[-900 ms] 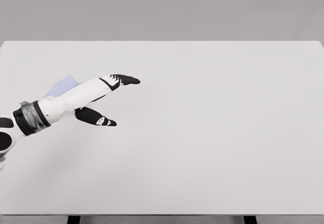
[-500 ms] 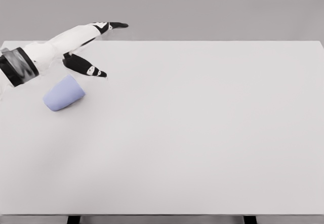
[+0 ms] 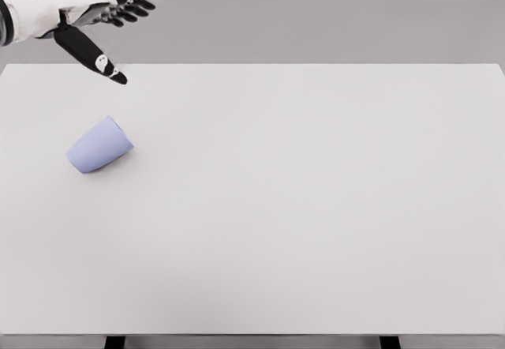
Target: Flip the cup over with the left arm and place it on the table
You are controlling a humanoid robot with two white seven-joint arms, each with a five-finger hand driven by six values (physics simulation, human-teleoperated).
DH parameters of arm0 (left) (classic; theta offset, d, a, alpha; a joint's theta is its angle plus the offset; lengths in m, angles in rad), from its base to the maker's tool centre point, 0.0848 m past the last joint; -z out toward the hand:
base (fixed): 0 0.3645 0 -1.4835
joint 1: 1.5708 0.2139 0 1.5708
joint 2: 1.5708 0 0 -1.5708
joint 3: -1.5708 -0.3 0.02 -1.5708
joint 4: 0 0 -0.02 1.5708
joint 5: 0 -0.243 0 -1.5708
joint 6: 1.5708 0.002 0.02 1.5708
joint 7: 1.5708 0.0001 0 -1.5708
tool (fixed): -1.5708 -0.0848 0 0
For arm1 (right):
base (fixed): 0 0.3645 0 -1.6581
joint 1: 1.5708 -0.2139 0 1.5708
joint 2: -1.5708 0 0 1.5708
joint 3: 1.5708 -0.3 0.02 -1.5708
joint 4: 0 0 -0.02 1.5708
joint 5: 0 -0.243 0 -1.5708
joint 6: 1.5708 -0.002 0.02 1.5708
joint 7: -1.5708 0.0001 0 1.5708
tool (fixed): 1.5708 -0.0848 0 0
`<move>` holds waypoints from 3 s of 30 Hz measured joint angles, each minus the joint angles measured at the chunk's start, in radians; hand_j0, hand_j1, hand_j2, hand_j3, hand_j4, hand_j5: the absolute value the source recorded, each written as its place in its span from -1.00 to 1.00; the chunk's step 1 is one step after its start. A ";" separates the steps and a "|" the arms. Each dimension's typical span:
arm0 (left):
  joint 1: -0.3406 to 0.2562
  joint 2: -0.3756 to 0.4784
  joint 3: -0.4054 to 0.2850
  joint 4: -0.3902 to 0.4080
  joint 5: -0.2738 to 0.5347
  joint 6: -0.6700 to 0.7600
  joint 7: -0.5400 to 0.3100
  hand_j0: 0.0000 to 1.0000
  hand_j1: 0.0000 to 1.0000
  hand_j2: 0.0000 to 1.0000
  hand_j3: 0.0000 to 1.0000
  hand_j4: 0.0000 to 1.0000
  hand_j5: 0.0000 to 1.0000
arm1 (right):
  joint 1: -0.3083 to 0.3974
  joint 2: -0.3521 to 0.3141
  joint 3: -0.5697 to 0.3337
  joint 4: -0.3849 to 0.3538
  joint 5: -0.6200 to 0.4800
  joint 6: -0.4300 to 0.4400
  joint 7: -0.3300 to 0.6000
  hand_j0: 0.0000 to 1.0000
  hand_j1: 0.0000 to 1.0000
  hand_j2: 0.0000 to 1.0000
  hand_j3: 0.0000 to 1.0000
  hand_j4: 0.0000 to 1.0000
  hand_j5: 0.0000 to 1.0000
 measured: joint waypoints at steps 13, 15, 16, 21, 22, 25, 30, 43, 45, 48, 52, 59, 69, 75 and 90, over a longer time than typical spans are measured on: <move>0.005 -0.028 -0.200 -0.067 0.198 0.106 0.409 1.00 1.00 1.00 1.00 1.00 1.00 | 0.000 0.000 0.000 0.000 0.000 0.000 0.000 1.00 1.00 1.00 1.00 1.00 1.00; 0.005 -0.029 -0.209 -0.072 0.199 0.107 0.428 1.00 1.00 1.00 1.00 1.00 1.00 | 0.000 0.000 0.000 0.000 0.000 0.000 0.000 1.00 1.00 1.00 1.00 1.00 1.00; 0.006 -0.028 -0.212 -0.074 0.198 0.107 0.434 1.00 1.00 1.00 1.00 1.00 1.00 | 0.000 0.000 0.000 0.000 0.000 0.000 0.000 1.00 1.00 1.00 1.00 1.00 1.00; 0.046 0.015 -0.236 -0.077 0.197 0.108 0.459 1.00 1.00 1.00 1.00 1.00 1.00 | 0.000 0.000 0.000 0.000 0.000 0.000 0.000 1.00 1.00 1.00 1.00 1.00 1.00; 0.057 0.028 -0.238 -0.078 0.197 0.108 0.468 1.00 1.00 1.00 1.00 1.00 1.00 | 0.000 0.000 0.000 0.000 0.000 0.000 0.000 1.00 1.00 1.00 1.00 1.00 1.00; 0.074 0.057 -0.241 -0.078 0.196 0.108 0.491 1.00 1.00 1.00 1.00 1.00 1.00 | 0.000 0.000 0.000 0.000 0.000 0.000 0.000 1.00 1.00 1.00 1.00 1.00 1.00; 0.126 0.075 -0.242 -0.078 0.195 0.108 0.505 1.00 1.00 1.00 1.00 1.00 1.00 | 0.000 0.000 0.000 0.000 0.000 0.000 0.000 1.00 1.00 1.00 1.00 1.00 1.00; 0.207 0.100 -0.233 -0.072 0.169 0.108 0.526 1.00 1.00 1.00 1.00 1.00 1.00 | 0.000 0.000 0.000 0.000 0.000 0.000 0.000 1.00 1.00 1.00 1.00 1.00 1.00; 0.228 0.098 -0.230 -0.070 0.164 0.108 0.527 1.00 1.00 1.00 1.00 1.00 1.00 | 0.000 0.000 0.000 0.000 0.000 0.000 0.000 1.00 1.00 1.00 1.00 1.00 1.00; 0.244 0.095 -0.226 -0.065 0.145 0.107 0.528 1.00 1.00 1.00 1.00 1.00 1.00 | 0.000 0.000 0.000 0.000 0.000 0.000 0.000 1.00 1.00 1.00 1.00 1.00 1.00; 0.249 0.091 -0.222 -0.058 0.133 0.108 0.529 1.00 1.00 1.00 1.00 1.00 1.00 | 0.000 0.000 0.000 0.000 0.000 0.000 0.000 1.00 1.00 1.00 1.00 1.00 1.00; 0.259 0.066 -0.217 -0.054 0.128 0.108 0.529 1.00 1.00 1.00 1.00 1.00 1.00 | 0.000 0.000 0.000 0.000 0.000 0.000 0.000 1.00 1.00 1.00 1.00 1.00 1.00; 0.272 0.026 -0.210 -0.019 0.099 0.108 0.530 1.00 1.00 1.00 1.00 1.00 1.00 | 0.000 0.000 0.000 0.000 0.000 0.000 0.000 1.00 1.00 1.00 1.00 1.00 1.00; 0.278 0.008 -0.207 0.014 0.096 0.108 0.530 1.00 1.00 1.00 1.00 1.00 1.00 | 0.000 0.000 0.000 0.000 0.000 0.000 0.000 1.00 1.00 1.00 1.00 1.00 1.00; 0.288 -0.027 -0.204 0.040 0.078 0.108 0.530 1.00 1.00 1.00 1.00 1.00 1.00 | 0.000 0.000 0.000 0.000 0.000 0.000 0.000 1.00 1.00 1.00 1.00 1.00 1.00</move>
